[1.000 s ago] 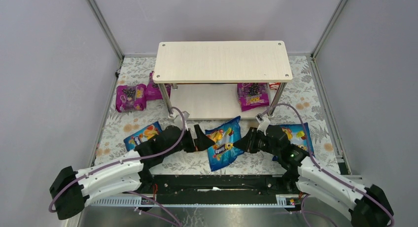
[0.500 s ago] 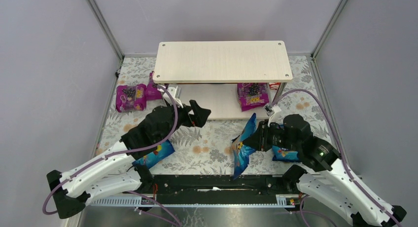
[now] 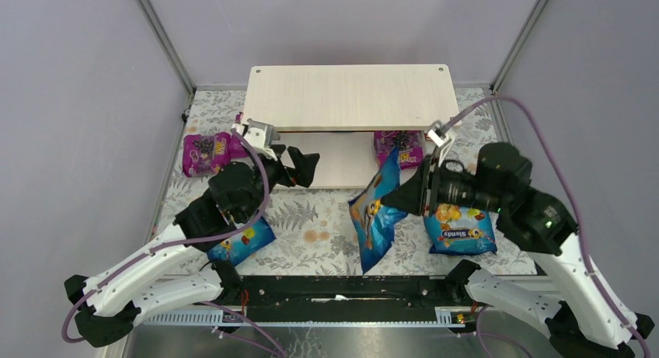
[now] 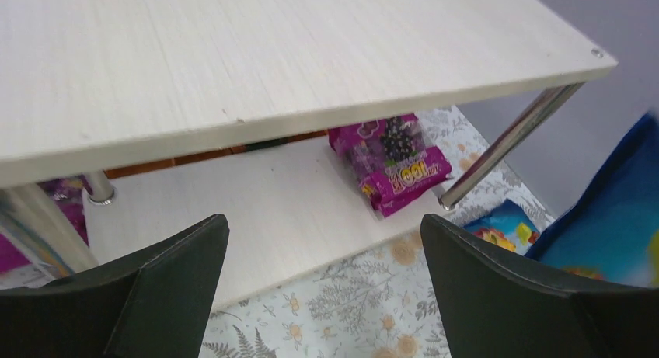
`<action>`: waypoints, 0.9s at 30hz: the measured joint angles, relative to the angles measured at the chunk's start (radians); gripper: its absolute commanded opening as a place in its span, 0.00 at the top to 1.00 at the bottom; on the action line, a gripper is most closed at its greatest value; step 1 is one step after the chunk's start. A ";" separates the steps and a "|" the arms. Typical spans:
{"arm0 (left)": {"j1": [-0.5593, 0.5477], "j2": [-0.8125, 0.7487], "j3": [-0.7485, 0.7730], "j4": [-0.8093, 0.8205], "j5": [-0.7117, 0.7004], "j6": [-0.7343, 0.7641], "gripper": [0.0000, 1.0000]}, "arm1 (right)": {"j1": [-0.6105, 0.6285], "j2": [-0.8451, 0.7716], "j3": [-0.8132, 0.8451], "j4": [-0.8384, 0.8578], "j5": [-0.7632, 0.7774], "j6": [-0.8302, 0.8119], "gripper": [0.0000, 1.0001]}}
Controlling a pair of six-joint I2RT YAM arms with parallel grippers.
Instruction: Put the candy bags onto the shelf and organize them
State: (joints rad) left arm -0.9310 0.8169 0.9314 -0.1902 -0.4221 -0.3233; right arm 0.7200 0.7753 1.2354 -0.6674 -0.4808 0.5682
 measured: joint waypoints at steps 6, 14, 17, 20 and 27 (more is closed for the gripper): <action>0.000 -0.038 0.065 0.001 -0.029 0.071 0.01 | 0.000 0.196 0.404 -0.007 -0.018 -0.058 1.00; 0.000 -0.097 0.095 0.007 -0.064 0.152 0.01 | 0.000 0.452 0.761 -0.007 -0.024 -0.132 1.00; 0.000 -0.118 0.082 0.019 -0.066 0.170 0.01 | -0.009 0.601 0.924 -0.026 0.010 -0.177 1.00; 0.000 -0.140 0.063 0.029 -0.071 0.188 0.01 | -0.074 0.708 0.990 -0.007 -0.004 -0.186 1.00; 0.000 -0.148 0.021 0.035 -0.072 0.220 0.01 | -0.378 0.821 0.900 0.066 -0.124 -0.076 1.00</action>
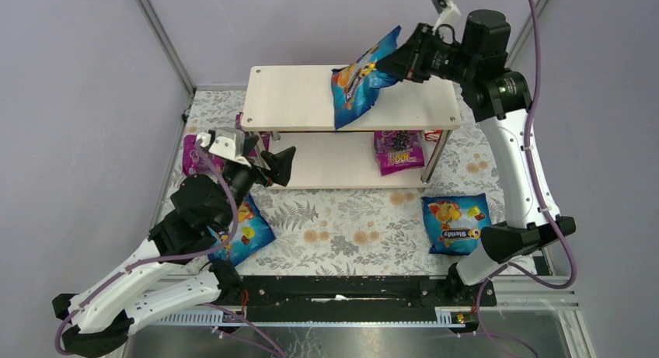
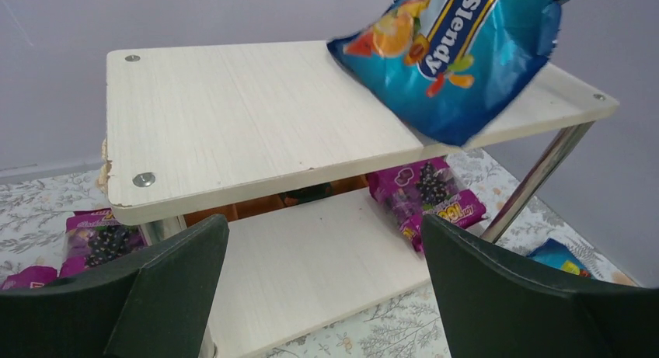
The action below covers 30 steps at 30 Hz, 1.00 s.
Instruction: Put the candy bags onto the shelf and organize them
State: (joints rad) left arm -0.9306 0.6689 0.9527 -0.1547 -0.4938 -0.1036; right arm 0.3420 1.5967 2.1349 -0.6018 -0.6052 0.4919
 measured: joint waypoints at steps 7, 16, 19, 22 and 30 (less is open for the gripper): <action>0.000 0.008 -0.026 0.013 0.024 0.013 0.01 | -0.223 -0.091 -0.248 -0.015 -0.051 0.071 1.00; 0.001 0.029 -0.043 0.018 0.079 0.013 0.01 | -0.401 -0.171 -0.241 -0.261 -0.080 -0.053 1.00; 0.002 0.037 -0.046 0.018 0.093 0.013 0.01 | -0.417 -0.154 -0.202 -0.338 -0.076 -0.113 1.00; 0.002 0.040 -0.046 0.018 0.102 0.013 0.01 | -0.427 -0.153 -0.202 -0.382 -0.071 -0.160 1.00; 0.002 0.040 -0.046 0.018 0.124 0.002 0.01 | -0.438 -0.058 -0.104 -0.456 -0.079 -0.246 1.00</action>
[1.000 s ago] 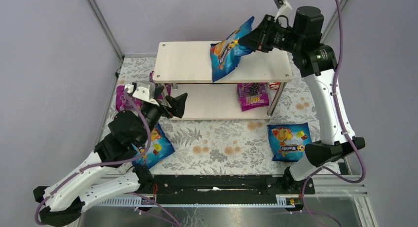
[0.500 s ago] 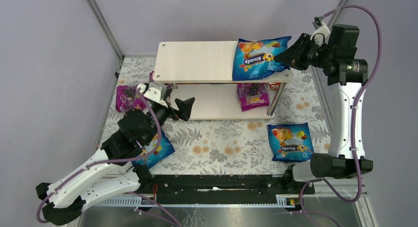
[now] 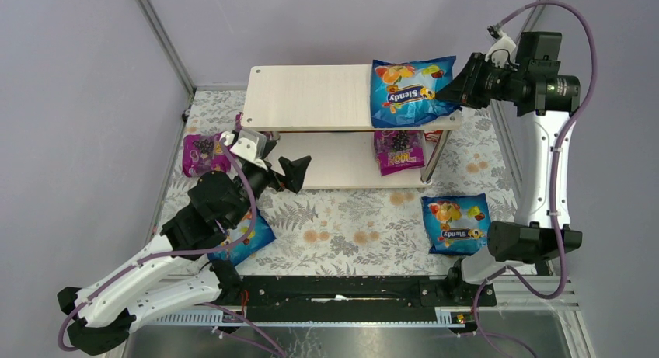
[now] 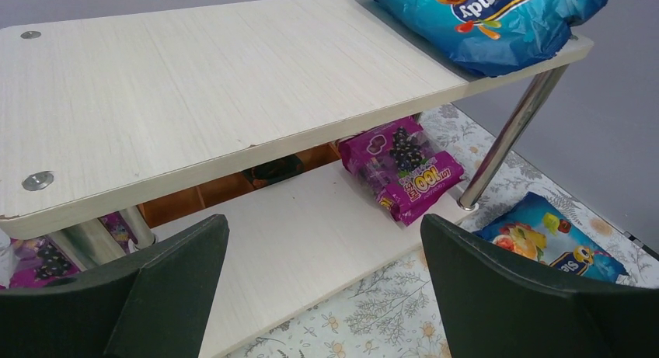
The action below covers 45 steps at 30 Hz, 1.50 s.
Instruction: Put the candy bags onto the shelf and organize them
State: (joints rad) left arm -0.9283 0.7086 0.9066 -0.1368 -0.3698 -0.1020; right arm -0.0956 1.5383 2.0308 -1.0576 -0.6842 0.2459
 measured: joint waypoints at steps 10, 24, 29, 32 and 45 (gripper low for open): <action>0.000 0.000 -0.001 0.000 0.008 -0.004 0.01 | 0.000 0.056 0.054 -0.037 0.066 -0.047 0.44; 0.000 0.000 -0.001 0.000 0.026 -0.011 0.01 | -0.004 -0.327 -0.335 0.230 0.172 0.131 0.17; 0.000 0.001 -0.001 0.000 0.030 -0.014 0.01 | -0.004 -0.370 -0.399 0.294 0.216 0.148 0.25; 0.000 0.003 -0.001 0.000 0.034 -0.019 0.01 | -0.005 -0.362 -0.421 0.312 0.235 0.152 0.26; 0.000 0.013 -0.001 0.001 0.040 -0.027 0.01 | -0.006 -0.338 -0.445 0.344 0.311 0.134 0.79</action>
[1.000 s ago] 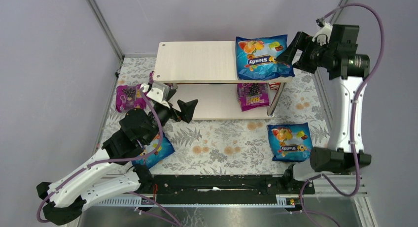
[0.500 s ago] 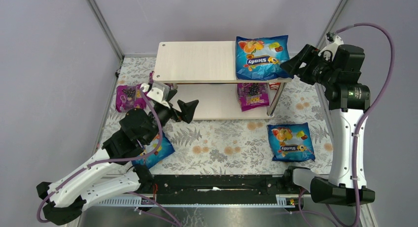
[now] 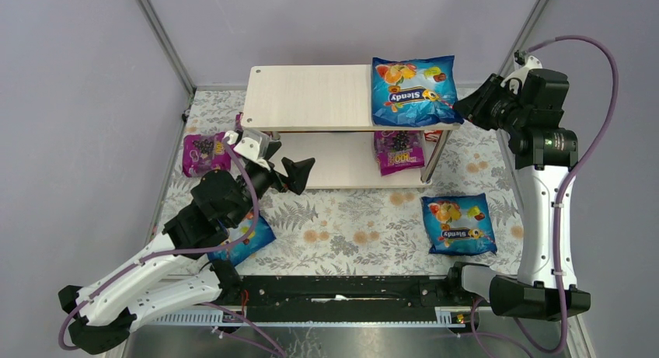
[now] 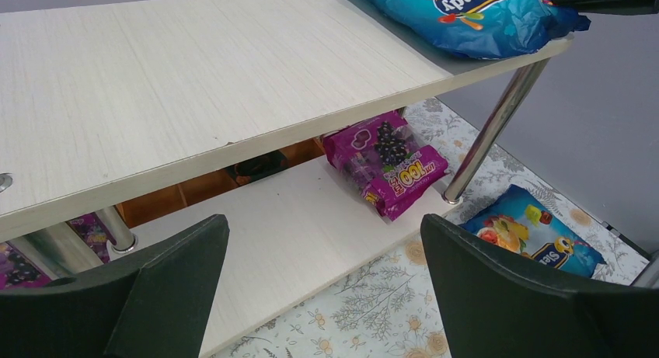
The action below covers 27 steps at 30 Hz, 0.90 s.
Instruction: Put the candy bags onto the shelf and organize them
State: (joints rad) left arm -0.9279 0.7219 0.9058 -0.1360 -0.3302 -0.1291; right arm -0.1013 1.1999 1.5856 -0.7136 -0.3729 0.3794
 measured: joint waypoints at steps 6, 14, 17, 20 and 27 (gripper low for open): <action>0.000 0.000 0.000 0.000 0.002 0.000 0.01 | 0.000 0.002 0.000 0.007 0.015 -0.017 1.00; 0.000 0.000 0.000 0.000 0.009 0.000 0.01 | -0.001 0.013 0.005 0.008 0.027 -0.025 1.00; 0.000 0.000 0.000 0.000 0.009 0.000 0.01 | -0.001 0.015 0.011 0.005 0.041 -0.034 1.00; 0.000 0.000 0.000 0.000 0.009 0.000 0.01 | -0.001 0.018 0.016 0.001 0.043 -0.047 1.00; 0.000 0.000 0.000 0.000 0.009 0.000 0.01 | -0.001 0.022 0.018 -0.002 0.041 -0.068 1.00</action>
State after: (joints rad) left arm -0.9279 0.7223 0.9058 -0.1360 -0.3214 -0.1291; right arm -0.1020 1.2217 1.6039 -0.7151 -0.3321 0.3111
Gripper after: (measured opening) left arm 0.987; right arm 0.011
